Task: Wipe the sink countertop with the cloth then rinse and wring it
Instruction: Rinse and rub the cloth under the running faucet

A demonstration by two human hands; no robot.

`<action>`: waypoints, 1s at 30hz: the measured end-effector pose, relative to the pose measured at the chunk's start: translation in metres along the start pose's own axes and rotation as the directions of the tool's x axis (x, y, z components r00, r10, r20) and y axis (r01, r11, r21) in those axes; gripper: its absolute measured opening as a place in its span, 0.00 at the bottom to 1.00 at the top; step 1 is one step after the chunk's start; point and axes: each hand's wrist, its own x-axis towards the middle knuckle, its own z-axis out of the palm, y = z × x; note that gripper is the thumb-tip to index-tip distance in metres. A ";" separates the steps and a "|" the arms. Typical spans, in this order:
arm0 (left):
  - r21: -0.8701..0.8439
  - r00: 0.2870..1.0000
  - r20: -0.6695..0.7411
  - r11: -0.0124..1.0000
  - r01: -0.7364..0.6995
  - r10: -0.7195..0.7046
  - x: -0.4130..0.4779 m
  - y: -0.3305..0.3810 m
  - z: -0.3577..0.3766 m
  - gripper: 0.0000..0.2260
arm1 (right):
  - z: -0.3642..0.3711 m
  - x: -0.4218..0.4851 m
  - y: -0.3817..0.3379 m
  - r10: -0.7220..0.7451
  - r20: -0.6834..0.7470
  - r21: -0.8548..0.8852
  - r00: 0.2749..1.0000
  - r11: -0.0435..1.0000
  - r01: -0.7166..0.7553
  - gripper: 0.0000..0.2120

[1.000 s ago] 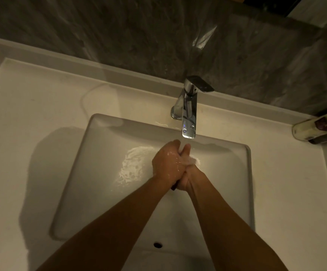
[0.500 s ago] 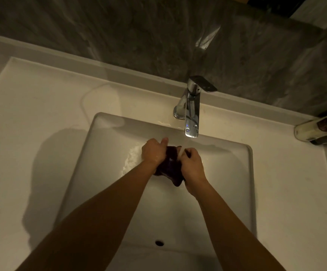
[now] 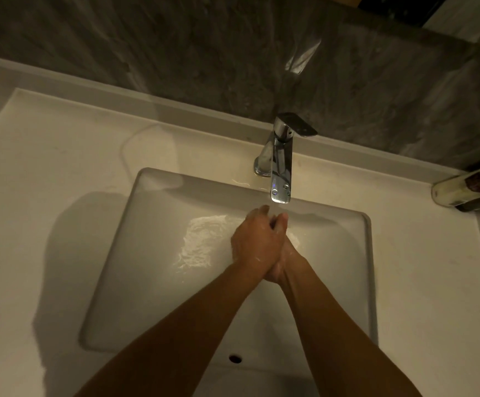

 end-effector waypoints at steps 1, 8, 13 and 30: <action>-0.014 1.000 -0.001 1.000 0.009 -0.009 0.004 -0.002 -0.001 0.17 | 0.004 -0.002 -0.003 0.025 -0.001 0.016 1.000 1.000 -0.025 0.18; -0.144 0.997 0.007 0.987 0.078 -0.078 0.031 -0.024 -0.003 0.19 | 0.002 -0.006 -0.008 0.109 0.040 -0.107 0.993 0.989 -0.104 0.13; -0.144 0.962 0.083 0.952 0.270 -0.260 0.045 -0.039 0.000 0.23 | 0.003 -0.008 -0.008 -0.213 -0.029 -0.428 0.977 0.885 0.181 0.17; -0.719 0.713 0.692 -0.023 0.694 -0.115 -0.005 -0.058 -0.014 0.18 | -0.052 -0.020 -0.028 -0.649 0.169 -0.776 0.742 0.377 0.506 0.16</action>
